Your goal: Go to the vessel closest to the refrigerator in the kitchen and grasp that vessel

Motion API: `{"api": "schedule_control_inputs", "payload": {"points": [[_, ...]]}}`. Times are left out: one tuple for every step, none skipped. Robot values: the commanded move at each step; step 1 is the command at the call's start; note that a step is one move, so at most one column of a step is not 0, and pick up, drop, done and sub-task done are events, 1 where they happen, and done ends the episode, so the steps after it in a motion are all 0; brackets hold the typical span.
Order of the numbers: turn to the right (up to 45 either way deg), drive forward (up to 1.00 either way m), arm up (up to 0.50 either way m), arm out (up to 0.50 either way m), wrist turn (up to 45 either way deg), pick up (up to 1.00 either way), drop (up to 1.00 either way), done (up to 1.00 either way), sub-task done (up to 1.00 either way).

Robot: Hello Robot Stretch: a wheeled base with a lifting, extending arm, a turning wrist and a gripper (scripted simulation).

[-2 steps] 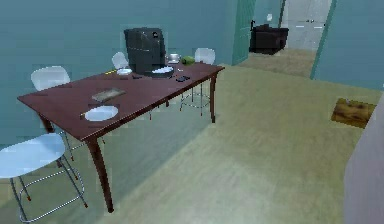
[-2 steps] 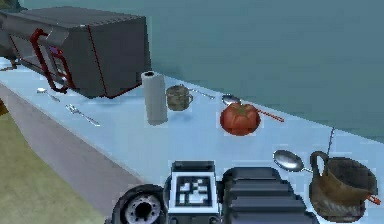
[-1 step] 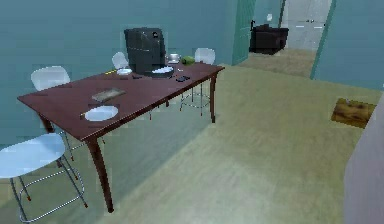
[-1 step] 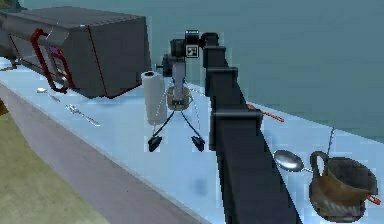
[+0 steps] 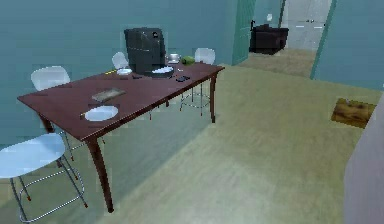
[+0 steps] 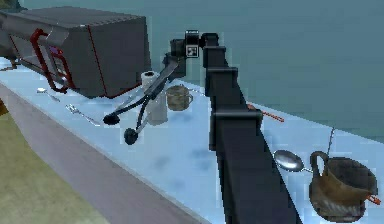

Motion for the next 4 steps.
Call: {"api": "schedule_control_inputs", "payload": {"points": [[0.0,0.0,0.0,0.0,45.0,0.0,0.0,0.0,0.0],[0.0,0.0,0.0,0.0,45.0,0.0,0.0,0.0,0.0],[0.0,0.0,0.0,0.0,39.0,0.0,0.0,0.0,0.0],[0.0,0.0,-0.16,0.0,0.0,0.0,0.0,0.0,0.0]]}}
